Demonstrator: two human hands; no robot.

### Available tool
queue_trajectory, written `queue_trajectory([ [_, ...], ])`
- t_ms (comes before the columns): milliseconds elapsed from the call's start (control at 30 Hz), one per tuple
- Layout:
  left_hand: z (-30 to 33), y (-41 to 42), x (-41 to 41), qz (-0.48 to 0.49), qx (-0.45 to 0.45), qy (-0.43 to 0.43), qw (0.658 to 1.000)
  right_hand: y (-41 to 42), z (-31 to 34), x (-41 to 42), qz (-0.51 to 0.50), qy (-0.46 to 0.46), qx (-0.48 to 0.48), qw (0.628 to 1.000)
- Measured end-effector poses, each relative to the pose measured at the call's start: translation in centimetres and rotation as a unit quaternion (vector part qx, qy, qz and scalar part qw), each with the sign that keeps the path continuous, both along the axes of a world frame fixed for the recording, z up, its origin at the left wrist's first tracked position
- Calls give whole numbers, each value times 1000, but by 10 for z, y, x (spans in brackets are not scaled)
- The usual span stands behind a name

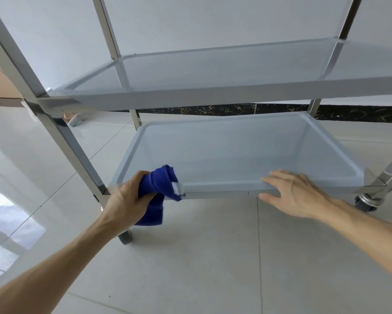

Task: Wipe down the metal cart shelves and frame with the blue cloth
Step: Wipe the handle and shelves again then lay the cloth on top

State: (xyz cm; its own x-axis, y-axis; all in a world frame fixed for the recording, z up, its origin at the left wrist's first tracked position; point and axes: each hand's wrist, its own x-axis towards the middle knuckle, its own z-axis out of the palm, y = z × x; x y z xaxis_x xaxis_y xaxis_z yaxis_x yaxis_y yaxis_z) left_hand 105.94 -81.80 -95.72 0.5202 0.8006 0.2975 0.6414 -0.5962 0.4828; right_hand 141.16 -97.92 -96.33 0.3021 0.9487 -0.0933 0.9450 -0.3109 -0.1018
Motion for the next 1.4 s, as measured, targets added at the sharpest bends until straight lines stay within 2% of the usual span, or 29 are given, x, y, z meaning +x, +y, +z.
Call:
queue_trajectory([
  [67, 11, -9, 9, -5, -61, -44, 997, -4, 3, -10, 36, 17, 41, 998],
  [200, 46, -40, 21, -55, -48, -101, 992, -19, 26, -27, 97, 52, 147, 983],
  [300, 86, -62, 26, -98, 28, -121, 987, -33, 67, -30, 130, 36, 267, 954],
  [400, 138, -80, 30, -137, 136, -142, 971, -49, 122, -31, 176, 0, 400, 900],
  [500, 185, -88, 32, -139, 207, -174, 953, -64, 180, -22, 195, -53, 489, 848],
  [633, 250, -80, 38, -115, 263, -225, 931, -72, 261, -4, 167, -117, 552, 808],
  [767, 315, -75, 49, -94, 259, -285, 918, -68, 329, 1, 134, -119, 571, 801],
  [900, 370, -70, 61, -76, 207, -352, 910, -58, 373, 0, 122, -86, 557, 817],
  [1000, 410, -63, 65, -64, 168, -340, 923, -54, 409, 7, 126, -79, 518, 842],
  [1100, 437, -39, 67, -41, 50, -356, 932, -50, 438, 17, 60, 0, 499, 865],
  [1167, 440, -22, 66, -11, -77, -382, 921, -50, 447, 22, -37, 98, 461, 881],
  [1233, 442, -13, 61, 36, -168, -398, 901, -50, 449, 24, -110, 155, 390, 901],
  [1400, 479, 13, 54, 114, -292, -410, 857, -35, 488, 24, -144, 99, 296, 939],
])
